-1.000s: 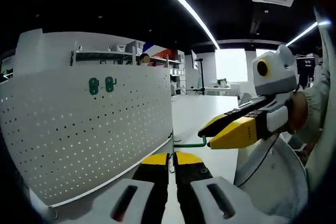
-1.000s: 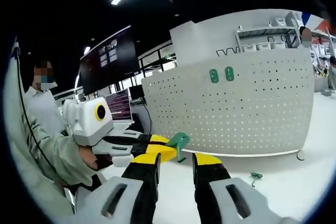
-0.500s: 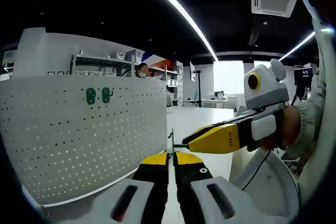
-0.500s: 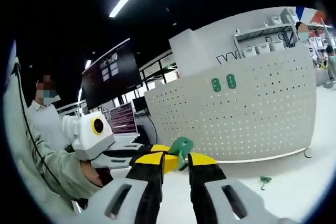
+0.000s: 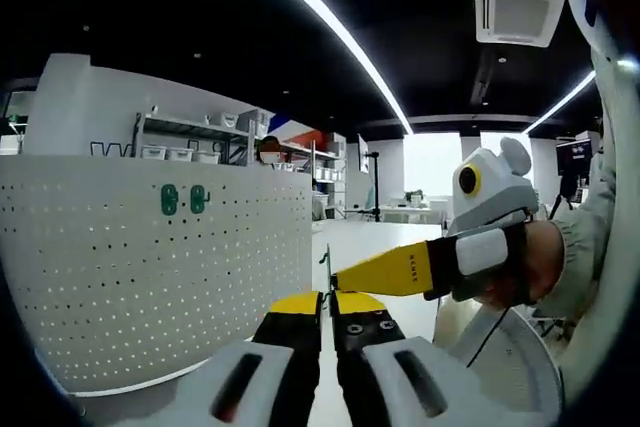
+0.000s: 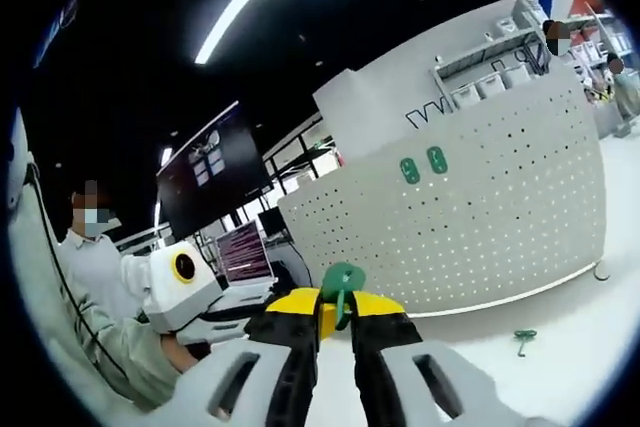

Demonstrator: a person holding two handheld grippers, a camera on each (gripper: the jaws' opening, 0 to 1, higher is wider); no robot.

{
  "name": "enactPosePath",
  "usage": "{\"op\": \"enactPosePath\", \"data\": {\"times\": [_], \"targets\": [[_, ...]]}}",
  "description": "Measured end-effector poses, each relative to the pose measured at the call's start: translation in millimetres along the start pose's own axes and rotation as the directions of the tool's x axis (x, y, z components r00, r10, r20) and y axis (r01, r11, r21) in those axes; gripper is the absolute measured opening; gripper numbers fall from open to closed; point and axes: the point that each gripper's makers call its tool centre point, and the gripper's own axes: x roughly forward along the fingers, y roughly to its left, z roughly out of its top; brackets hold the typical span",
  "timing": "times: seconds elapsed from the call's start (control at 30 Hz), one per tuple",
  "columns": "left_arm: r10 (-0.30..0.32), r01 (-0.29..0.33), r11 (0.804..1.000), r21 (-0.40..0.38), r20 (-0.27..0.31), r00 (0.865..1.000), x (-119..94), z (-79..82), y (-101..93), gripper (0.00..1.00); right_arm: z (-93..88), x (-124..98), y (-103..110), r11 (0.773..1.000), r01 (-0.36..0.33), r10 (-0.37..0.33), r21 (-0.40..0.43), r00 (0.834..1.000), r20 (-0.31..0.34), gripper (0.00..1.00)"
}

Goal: Insert the hook assembly into the mounting plate slot until the hook locks in place.

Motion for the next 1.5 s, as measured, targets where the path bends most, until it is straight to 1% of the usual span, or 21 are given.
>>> {"op": "enactPosePath", "data": {"times": [0.13, 0.27, 0.43, 0.57, 0.73, 0.8, 0.9, 0.97, 1.07, 1.23, 1.5], "targets": [[0.002, -0.002, 1.0, -0.002, 0.002, 1.0, -0.4, -0.4, -1.1, 0.03, -0.4, -0.5, -2.4, 1.0, 0.014, -0.014, -0.009, 1.0, 0.006, 0.04], [0.007, -0.007, 1.0, -0.013, 0.002, 1.0, -0.2, -1.4, -1.4, 0.03, -1.0, -1.0, -2.2, 1.0, 0.015, -0.015, -0.019, 1.0, 0.012, 0.03], [0.01, -0.01, 1.0, -0.026, -0.011, 1.0, -0.1, -5.6, -0.9, 0.04, -3.7, -0.5, -1.1, 1.0, 0.015, -0.015, -0.026, 1.0, 0.004, 0.02], [0.012, -0.012, 1.0, -0.015, -0.019, 1.0, 0.0, -7.0, -1.3, 0.05, -4.4, -1.0, -1.0, 1.0, 0.014, -0.014, -0.023, 1.0, 0.002, 0.02], [0.015, -0.016, 1.0, -0.021, -0.038, 0.999, -0.4, -11.3, -1.0, 0.1, -5.8, -0.5, -1.0, 1.0, 0.012, -0.012, -0.024, 1.0, -0.002, 0.02], [0.024, -0.025, 0.999, -0.02, -0.043, 0.999, -1.8, -13.8, 0.6, 0.11, -6.7, -0.6, -1.1, 1.0, 0.011, -0.011, -0.022, 1.0, -0.003, 0.02], [0.041, -0.043, 0.999, -0.03, -0.053, 0.998, -4.8, -16.9, 3.7, 0.15, -7.3, -0.4, -2.1, 0.999, 0.017, -0.017, -0.04, 1.0, -0.003, 0.02], [0.053, -0.055, 0.998, -0.036, -0.061, 0.997, -6.6, -19.0, 5.5, 0.18, -7.9, -0.4, -2.5, 0.999, 0.016, -0.016, -0.035, 1.0, -0.002, 0.02], [0.071, -0.075, 0.996, -0.046, -0.079, 0.994, -9.9, -23.9, 8.0, 0.24, -8.1, -0.8, -4.0, 0.999, 0.019, -0.019, -0.035, 1.0, 0.0, 0.02], [0.095, -0.102, 0.993, -0.06, -0.114, 0.989, -16.9, -32.8, 9.4, 0.3, -8.2, -1.9, -5.4, 0.999, 0.019, -0.019, -0.035, 1.0, 0.0, 0.02], [0.119, -0.138, 0.987, -0.086, -0.2, 0.973, -31.9, -58.7, 8.0, 0.36, -5.8, -4.5, -9.8, 0.999, 0.029, -0.029, -0.046, 1.0, 0.008, 0.02]]}}
